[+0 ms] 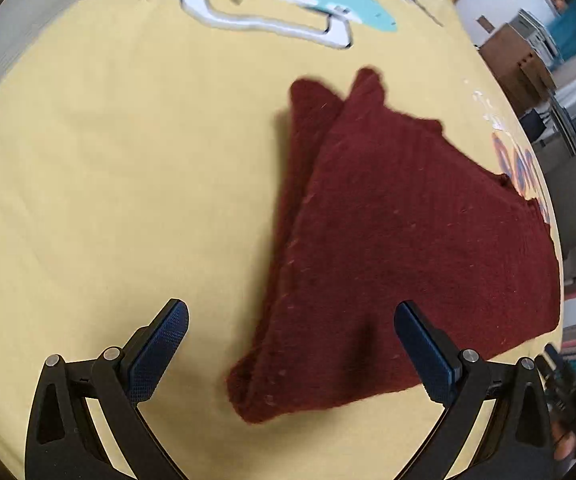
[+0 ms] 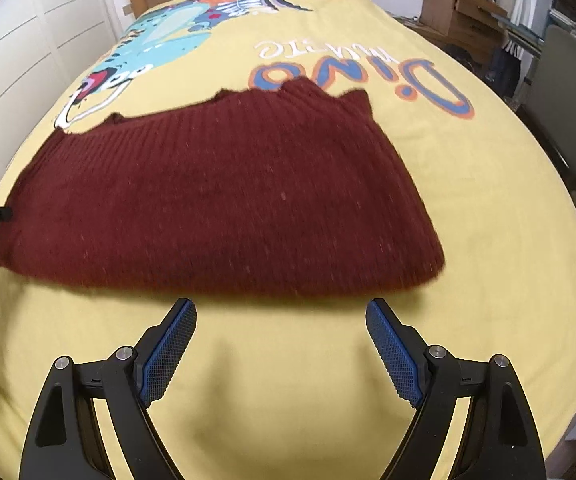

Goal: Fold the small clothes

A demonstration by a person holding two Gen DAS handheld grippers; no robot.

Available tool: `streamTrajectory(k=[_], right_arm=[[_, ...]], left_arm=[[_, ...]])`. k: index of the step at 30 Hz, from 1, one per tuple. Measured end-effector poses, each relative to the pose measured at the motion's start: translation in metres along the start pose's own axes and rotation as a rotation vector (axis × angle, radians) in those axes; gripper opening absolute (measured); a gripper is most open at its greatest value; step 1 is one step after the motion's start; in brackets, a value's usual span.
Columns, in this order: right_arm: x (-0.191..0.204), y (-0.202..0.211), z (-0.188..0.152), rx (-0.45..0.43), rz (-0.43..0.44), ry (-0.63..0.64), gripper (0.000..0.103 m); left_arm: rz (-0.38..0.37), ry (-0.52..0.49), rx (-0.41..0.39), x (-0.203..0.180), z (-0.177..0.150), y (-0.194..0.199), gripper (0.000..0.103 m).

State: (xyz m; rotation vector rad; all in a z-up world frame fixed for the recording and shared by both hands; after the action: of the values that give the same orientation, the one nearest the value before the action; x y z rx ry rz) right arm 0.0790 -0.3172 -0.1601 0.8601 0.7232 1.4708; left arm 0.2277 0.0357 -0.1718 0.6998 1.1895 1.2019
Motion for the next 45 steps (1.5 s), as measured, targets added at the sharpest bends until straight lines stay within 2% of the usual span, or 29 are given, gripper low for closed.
streamTrajectory(k=[2,6,10,11,12,13,15,16,18,23,27,32,34,38,41,43,45], right_arm=[[-0.004,-0.002,-0.008,0.016,0.002,-0.014,0.088],[-0.014,-0.005,-0.02,0.036,-0.004,-0.059,0.088],[-0.024,-0.005,-0.03,0.049,-0.016,-0.076,0.088],[-0.026,-0.005,-0.031,0.05,-0.019,-0.078,0.088],[-0.028,-0.005,-0.032,0.051,-0.021,-0.083,0.088],[-0.03,-0.005,-0.033,0.05,-0.021,-0.091,0.088],[-0.033,-0.003,-0.034,0.046,-0.021,-0.103,0.088],[-0.036,-0.002,-0.034,0.043,-0.022,-0.111,0.088],[-0.039,0.0,-0.033,0.037,-0.021,-0.118,0.088],[-0.042,0.011,-0.025,0.005,-0.015,-0.123,0.088],[-0.05,0.02,-0.015,-0.018,-0.012,-0.139,0.088],[-0.066,0.036,0.0,-0.05,-0.023,-0.152,0.088],[-0.074,0.044,0.008,-0.067,-0.03,-0.16,0.088],[-0.092,0.06,0.021,-0.109,-0.047,-0.166,0.088],[-0.104,0.067,0.025,-0.13,-0.05,-0.176,0.088],[-0.112,0.069,0.023,-0.128,-0.066,-0.179,0.088],[-0.117,0.068,0.02,-0.118,-0.075,-0.181,0.088]], left_arm=[[-0.006,0.017,0.025,0.002,-0.002,-0.01,0.101],[-0.065,0.03,0.072,-0.003,-0.008,-0.033,0.102],[-0.091,0.027,0.083,-0.009,-0.012,-0.04,0.101],[-0.104,0.015,0.09,-0.012,-0.014,-0.041,0.093],[-0.119,-0.002,0.096,-0.018,-0.016,-0.04,0.077],[-0.126,-0.01,0.094,-0.021,-0.017,-0.039,0.07],[-0.161,-0.009,0.097,-0.03,-0.018,-0.034,0.038],[-0.179,-0.003,0.098,-0.033,-0.017,-0.032,0.036],[-0.155,-0.043,0.079,-0.042,-0.011,-0.025,0.032],[-0.179,-0.138,0.022,-0.085,-0.001,0.01,0.03],[-0.24,-0.182,-0.007,-0.127,0.019,0.037,0.03],[-0.257,-0.287,-0.013,-0.198,0.032,0.043,0.029],[-0.265,-0.319,-0.008,-0.213,0.028,0.044,0.029],[-0.271,-0.385,-0.009,-0.276,0.024,0.027,0.029],[-0.276,-0.426,0.021,-0.321,0.011,-0.002,0.029],[-0.253,-0.454,0.06,-0.342,-0.002,-0.026,0.029],[-0.2,-0.478,0.085,-0.359,-0.014,-0.053,0.029]])
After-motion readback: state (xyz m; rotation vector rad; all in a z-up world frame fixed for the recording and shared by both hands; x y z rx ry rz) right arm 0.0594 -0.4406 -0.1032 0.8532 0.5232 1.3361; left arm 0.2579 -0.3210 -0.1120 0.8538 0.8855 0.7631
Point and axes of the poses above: each gripper's, at about its wrist camera, not at the fingertips, and y roughly against the way its jaws point, x to its left, z to its top, the point moved 5 cm from there along -y, roughly the way its jaws point, and after that the axes turned 3 degrees about -x, right-handed, at the moved point
